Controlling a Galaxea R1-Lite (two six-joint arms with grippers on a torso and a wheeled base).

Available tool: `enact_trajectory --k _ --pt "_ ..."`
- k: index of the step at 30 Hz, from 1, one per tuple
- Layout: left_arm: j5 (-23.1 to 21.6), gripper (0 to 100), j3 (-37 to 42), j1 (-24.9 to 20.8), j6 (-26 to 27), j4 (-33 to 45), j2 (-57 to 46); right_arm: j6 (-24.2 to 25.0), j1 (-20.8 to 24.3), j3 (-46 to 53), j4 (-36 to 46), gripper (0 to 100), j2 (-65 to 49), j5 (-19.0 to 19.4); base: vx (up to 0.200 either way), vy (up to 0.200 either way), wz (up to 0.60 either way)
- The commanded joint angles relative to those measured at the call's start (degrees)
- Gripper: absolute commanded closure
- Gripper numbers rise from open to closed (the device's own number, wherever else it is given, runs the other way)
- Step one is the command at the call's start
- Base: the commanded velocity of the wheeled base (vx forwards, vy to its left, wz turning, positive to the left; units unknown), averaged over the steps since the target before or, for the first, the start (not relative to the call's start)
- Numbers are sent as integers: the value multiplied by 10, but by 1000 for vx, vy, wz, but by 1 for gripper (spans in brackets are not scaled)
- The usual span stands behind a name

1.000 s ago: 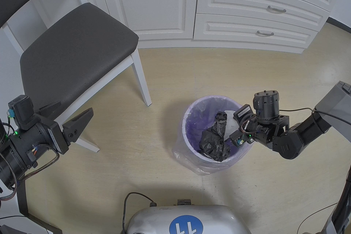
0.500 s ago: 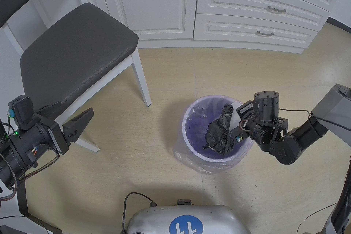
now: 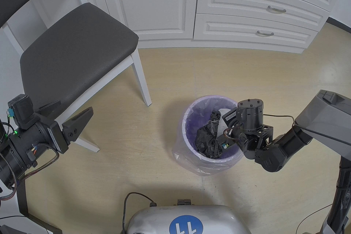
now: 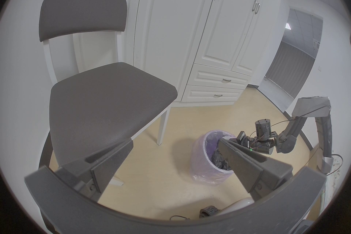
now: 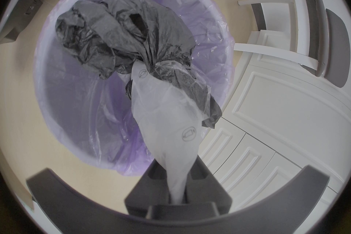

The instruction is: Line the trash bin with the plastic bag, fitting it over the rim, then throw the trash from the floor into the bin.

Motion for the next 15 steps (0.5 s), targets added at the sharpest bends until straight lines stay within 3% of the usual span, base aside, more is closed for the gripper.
enact_trajectory --k 1,15 --pt "0 0 -1 -1 0 0 0 0 0 -20 0 100 29 1 0 0 0" --pt "0 0 0 0 0 1 1 2 -3 -69 6 100 70 10 0 0 0"
